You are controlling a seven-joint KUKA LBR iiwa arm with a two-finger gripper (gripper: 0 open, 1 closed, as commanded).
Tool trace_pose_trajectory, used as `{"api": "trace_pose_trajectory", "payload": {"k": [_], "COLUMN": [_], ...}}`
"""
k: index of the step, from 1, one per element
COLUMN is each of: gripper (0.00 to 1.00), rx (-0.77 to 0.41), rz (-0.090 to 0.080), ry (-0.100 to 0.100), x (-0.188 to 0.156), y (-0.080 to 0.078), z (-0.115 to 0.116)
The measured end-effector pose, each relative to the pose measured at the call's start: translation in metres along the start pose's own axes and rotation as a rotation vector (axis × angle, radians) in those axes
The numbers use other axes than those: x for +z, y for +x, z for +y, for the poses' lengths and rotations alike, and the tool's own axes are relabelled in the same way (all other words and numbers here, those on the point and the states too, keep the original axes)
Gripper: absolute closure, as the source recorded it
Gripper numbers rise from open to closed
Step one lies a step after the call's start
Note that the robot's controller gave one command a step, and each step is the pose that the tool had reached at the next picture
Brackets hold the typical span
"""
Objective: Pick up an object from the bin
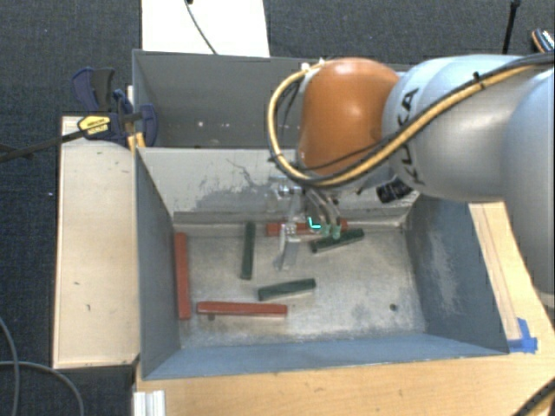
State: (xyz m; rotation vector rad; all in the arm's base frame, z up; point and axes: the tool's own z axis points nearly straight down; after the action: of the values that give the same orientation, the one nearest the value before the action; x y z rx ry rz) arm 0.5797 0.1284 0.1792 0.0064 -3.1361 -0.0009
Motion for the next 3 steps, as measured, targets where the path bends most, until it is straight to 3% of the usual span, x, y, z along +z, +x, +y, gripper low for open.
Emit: {"api": "trace_pose_trajectory", "payload": {"k": [1,2,3], "gripper": [0.0,1.0,0.0], "rx": [-0.021,-0.017,-0.014], "rz": [0.001,-0.011,-0.009], "ry": [0.0,-0.003,-0.002], "x": [0.1119,0.1056,0.1069], "y": [0.0273,0.0231,0.0237], "z": [-0.0156,-0.0142,-0.0152]}}
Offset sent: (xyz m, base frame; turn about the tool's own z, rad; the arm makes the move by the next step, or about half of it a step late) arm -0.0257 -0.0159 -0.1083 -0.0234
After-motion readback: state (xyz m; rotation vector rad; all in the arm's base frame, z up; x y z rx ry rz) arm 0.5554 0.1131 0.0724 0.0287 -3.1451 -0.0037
